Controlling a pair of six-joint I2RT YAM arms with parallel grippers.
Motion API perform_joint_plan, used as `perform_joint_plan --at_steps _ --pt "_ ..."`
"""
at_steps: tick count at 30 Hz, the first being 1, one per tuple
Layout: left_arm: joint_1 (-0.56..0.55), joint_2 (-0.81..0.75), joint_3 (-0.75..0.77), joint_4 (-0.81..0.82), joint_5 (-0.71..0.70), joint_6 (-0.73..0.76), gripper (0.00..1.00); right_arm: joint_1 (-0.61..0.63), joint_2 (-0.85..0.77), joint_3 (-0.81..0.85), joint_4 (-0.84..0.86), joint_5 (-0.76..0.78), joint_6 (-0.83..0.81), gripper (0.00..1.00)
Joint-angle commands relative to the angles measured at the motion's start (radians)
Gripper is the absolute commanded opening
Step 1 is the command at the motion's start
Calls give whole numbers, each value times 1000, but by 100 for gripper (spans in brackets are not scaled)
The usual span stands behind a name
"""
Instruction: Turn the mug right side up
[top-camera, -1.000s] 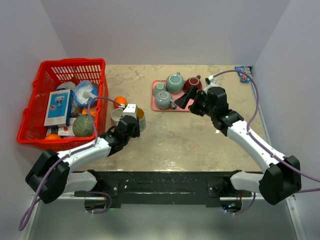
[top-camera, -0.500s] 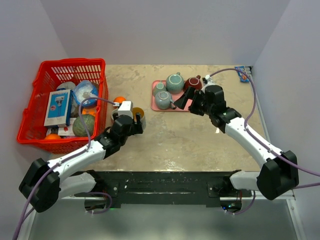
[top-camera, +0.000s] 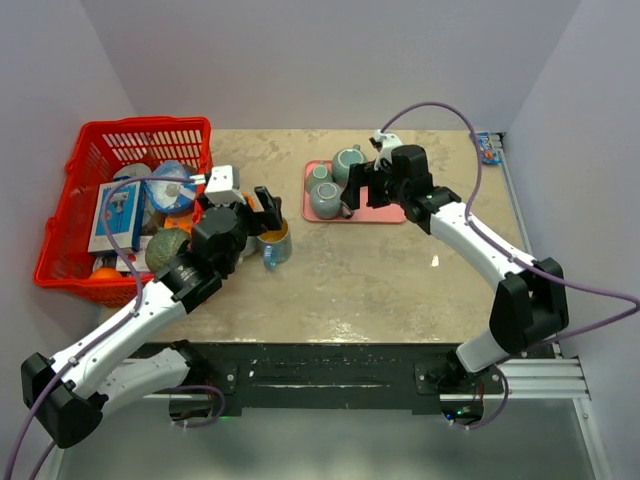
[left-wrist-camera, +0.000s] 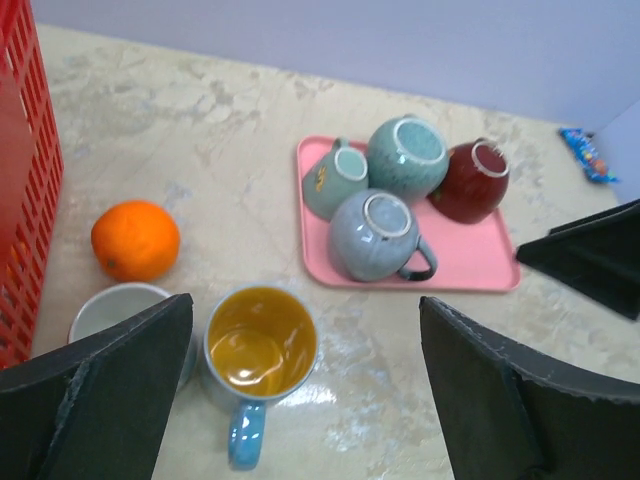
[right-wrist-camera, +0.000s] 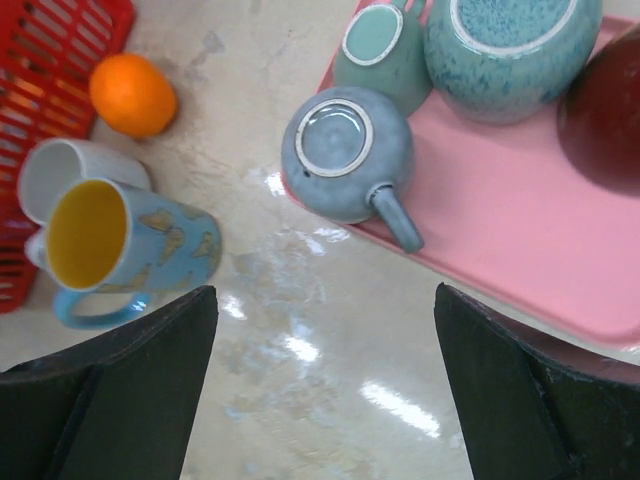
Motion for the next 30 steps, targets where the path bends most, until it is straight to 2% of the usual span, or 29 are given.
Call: perform_joint_plan --at_steps 1,5,9,18,25,28,30 --pt "-1 -5 95 2 9 37 99 -3 80 92 -47 -31 -275 92" --pt "-3 4 124 -2 72 32 99 -3 178 137 -106 -37 -445 90" --pt "-3 15 138 -6 103 17 99 -2 241 146 -108 -34 -511 87" --pt "-1 43 147 -9 138 -5 99 -2 370 176 -34 -69 -522 78" --pt "-1 54 148 -9 141 -18 99 -3 407 178 41 -97 -514 74" --pt "-1 52 144 -9 141 -24 99 -3 414 183 61 -94 -523 61" --pt "-1 47 139 -9 140 -29 99 -2 417 190 67 -98 -528 58"
